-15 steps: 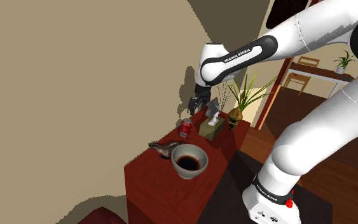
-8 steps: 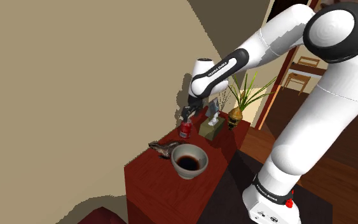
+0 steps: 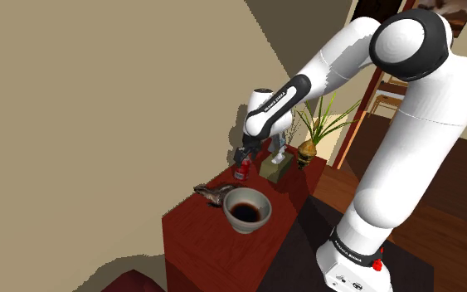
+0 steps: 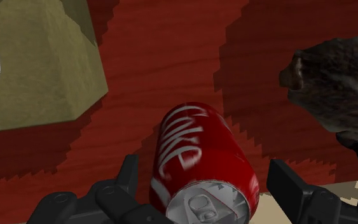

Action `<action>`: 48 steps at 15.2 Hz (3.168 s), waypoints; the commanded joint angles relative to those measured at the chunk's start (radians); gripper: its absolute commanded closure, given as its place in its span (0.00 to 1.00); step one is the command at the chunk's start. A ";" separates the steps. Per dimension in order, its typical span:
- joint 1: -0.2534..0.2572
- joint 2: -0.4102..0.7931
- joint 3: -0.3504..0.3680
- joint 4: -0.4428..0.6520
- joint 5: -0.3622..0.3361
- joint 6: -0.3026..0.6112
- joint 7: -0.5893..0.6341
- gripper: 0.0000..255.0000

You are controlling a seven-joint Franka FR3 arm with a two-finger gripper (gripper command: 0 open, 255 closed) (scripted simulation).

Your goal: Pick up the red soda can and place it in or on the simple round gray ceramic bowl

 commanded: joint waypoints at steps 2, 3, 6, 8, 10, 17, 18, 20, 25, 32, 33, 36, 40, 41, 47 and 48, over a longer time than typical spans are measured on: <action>0.000 0.007 0.000 0.000 0.001 0.008 0.000 0.00; 0.000 0.007 0.000 0.000 0.001 0.008 0.000 0.00; 0.000 0.007 0.000 0.000 0.001 0.008 0.000 0.00; 0.000 0.007 0.000 0.000 0.001 0.007 0.000 1.00; 0.000 0.007 0.000 0.000 0.001 0.007 0.000 1.00; 0.000 0.007 0.000 0.000 0.001 0.008 0.000 1.00; 0.000 -0.006 0.000 0.002 0.000 -0.007 0.001 1.00; 0.000 -0.031 0.000 0.006 -0.002 -0.036 0.001 1.00; 0.000 -0.090 0.000 0.020 -0.006 -0.109 0.003 1.00; 0.000 -0.163 0.001 0.050 -0.009 -0.211 0.005 1.00; 0.000 -0.172 0.001 0.055 -0.010 -0.226 0.005 1.00; 0.000 -0.199 0.002 0.071 -0.011 -0.270 0.005 1.00; 0.000 -0.232 0.003 0.097 -0.011 -0.328 0.005 1.00; 0.001 -0.240 0.003 0.104 -0.011 -0.342 0.005 1.00; 0.001 -0.280 0.004 0.150 -0.012 -0.428 0.005 1.00; 0.001 -0.285 0.005 0.158 -0.012 -0.442 0.005 1.00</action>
